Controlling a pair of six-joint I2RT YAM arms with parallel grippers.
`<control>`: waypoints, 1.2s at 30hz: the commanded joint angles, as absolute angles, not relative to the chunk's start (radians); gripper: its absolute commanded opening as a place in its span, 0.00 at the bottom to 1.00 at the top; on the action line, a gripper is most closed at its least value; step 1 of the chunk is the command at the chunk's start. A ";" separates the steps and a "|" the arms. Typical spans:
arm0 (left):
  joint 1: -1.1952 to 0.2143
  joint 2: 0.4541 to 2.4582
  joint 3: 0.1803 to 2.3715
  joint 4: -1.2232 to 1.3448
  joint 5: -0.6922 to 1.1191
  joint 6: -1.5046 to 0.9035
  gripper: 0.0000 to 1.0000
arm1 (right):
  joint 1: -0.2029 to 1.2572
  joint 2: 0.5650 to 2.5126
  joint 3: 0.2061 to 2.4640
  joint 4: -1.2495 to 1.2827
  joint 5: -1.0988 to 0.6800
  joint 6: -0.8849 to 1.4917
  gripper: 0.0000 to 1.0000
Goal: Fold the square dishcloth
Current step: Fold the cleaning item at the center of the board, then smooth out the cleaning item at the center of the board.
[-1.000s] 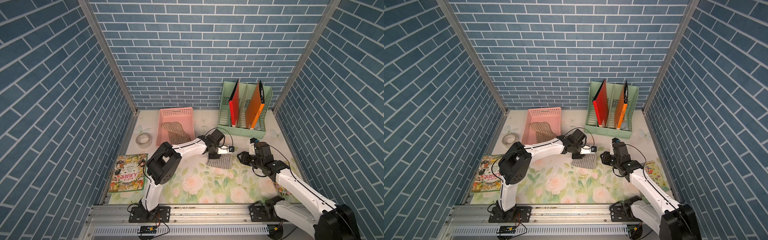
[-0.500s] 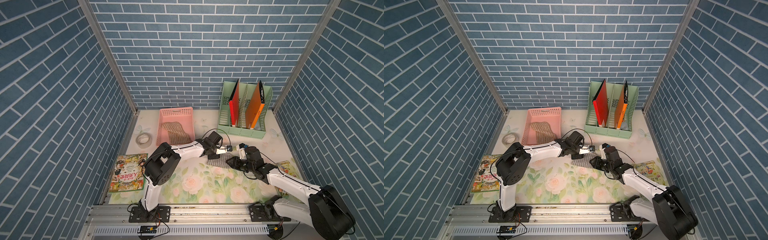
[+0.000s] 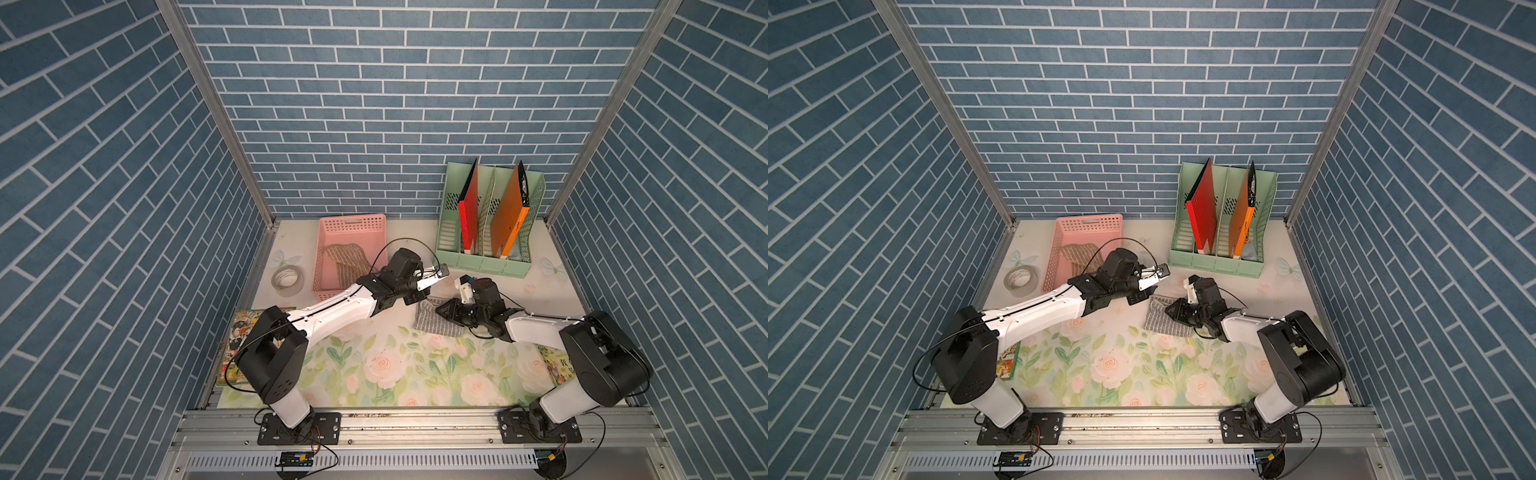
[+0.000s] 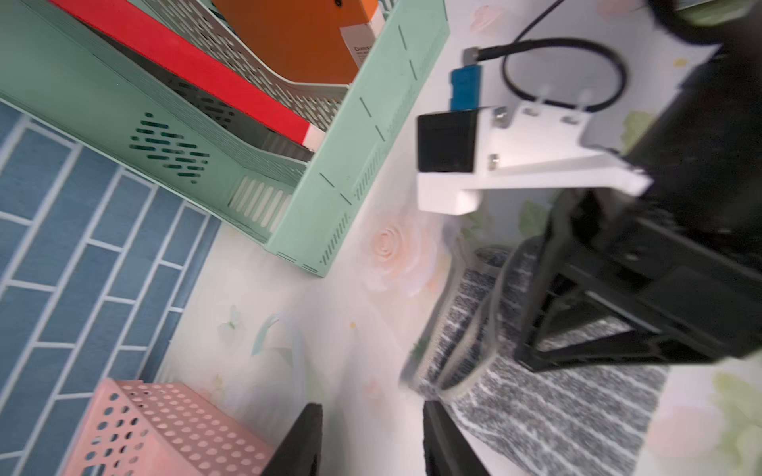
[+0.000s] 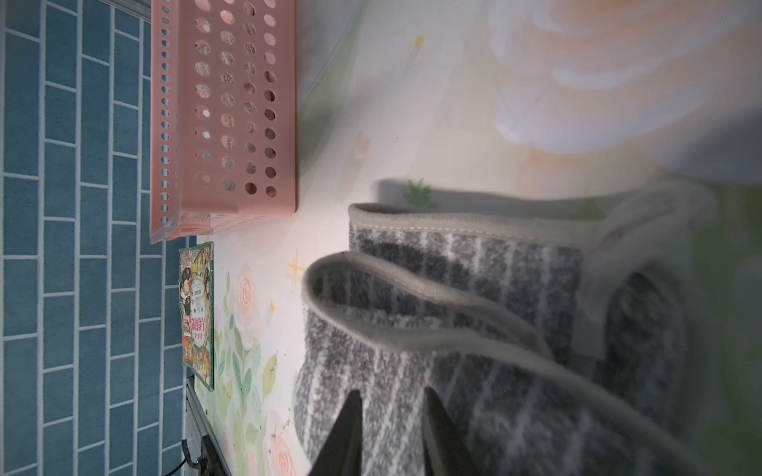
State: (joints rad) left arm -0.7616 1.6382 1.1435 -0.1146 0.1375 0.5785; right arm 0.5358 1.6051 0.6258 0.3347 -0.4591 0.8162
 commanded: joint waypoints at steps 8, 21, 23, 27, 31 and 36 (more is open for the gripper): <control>-0.764 1.770 1.043 -0.052 0.201 0.395 0.31 | 0.511 1.863 0.658 0.460 -0.492 0.842 0.21; -0.761 1.877 1.062 -0.077 0.130 0.298 0.21 | 0.529 1.488 0.619 0.238 -0.431 0.811 0.26; -0.757 1.880 1.064 -0.090 0.133 0.305 0.21 | 0.534 1.453 0.550 0.259 -0.431 0.831 0.26; -0.746 1.878 1.093 -0.124 0.169 0.298 0.21 | 0.583 1.409 0.455 0.307 -0.407 0.857 0.27; -0.737 1.822 1.100 -0.137 0.215 0.285 0.22 | 0.597 1.482 0.409 0.342 -0.398 0.849 0.27; -0.731 1.742 1.150 -0.206 0.234 0.291 0.26 | 0.580 1.645 0.405 0.402 -0.411 0.830 0.26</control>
